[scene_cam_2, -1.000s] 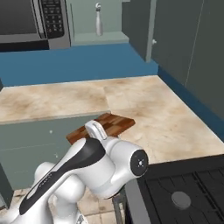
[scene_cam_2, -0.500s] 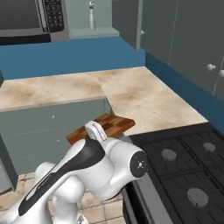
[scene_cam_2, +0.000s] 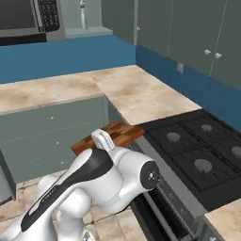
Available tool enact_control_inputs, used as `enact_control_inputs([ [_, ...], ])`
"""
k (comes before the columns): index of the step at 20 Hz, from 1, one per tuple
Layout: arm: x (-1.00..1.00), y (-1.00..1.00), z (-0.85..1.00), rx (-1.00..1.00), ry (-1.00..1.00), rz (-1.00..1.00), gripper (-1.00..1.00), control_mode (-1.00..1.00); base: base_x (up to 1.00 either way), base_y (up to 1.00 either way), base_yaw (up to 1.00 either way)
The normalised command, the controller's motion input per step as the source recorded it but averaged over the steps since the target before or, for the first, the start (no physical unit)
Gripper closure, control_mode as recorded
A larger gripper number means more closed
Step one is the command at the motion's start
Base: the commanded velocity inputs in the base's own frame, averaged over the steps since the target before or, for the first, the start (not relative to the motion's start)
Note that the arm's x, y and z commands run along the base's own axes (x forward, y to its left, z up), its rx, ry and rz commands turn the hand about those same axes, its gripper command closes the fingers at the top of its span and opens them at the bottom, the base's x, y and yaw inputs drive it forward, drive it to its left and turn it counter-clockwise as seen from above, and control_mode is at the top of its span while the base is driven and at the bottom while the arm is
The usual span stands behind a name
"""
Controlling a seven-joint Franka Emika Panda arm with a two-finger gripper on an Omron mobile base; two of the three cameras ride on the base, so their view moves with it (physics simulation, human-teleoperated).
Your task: Move the cutting board and knife to the sink. Then move spray from the cabinet to the counter.
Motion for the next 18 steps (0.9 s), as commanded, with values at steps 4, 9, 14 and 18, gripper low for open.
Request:
enact_control_inputs([
  [4, 0.00, 0.00, 0.00, 0.00, 0.00, 0.00, 1.00, 1.00, -0.29, 0.29, -0.51],
  [9, 0.00, 0.00, 0.00, 0.00, 0.00, 0.00, 1.00, 1.00, -0.24, 0.31, -0.58],
  [14, 0.00, 0.00, 0.00, 0.00, 0.00, 0.00, 1.00, 1.00, -0.14, 0.15, -0.58],
  [18, 0.00, 0.00, 0.00, 0.00, 0.00, 0.00, 1.00, 1.00, -0.12, 0.00, -0.55],
])
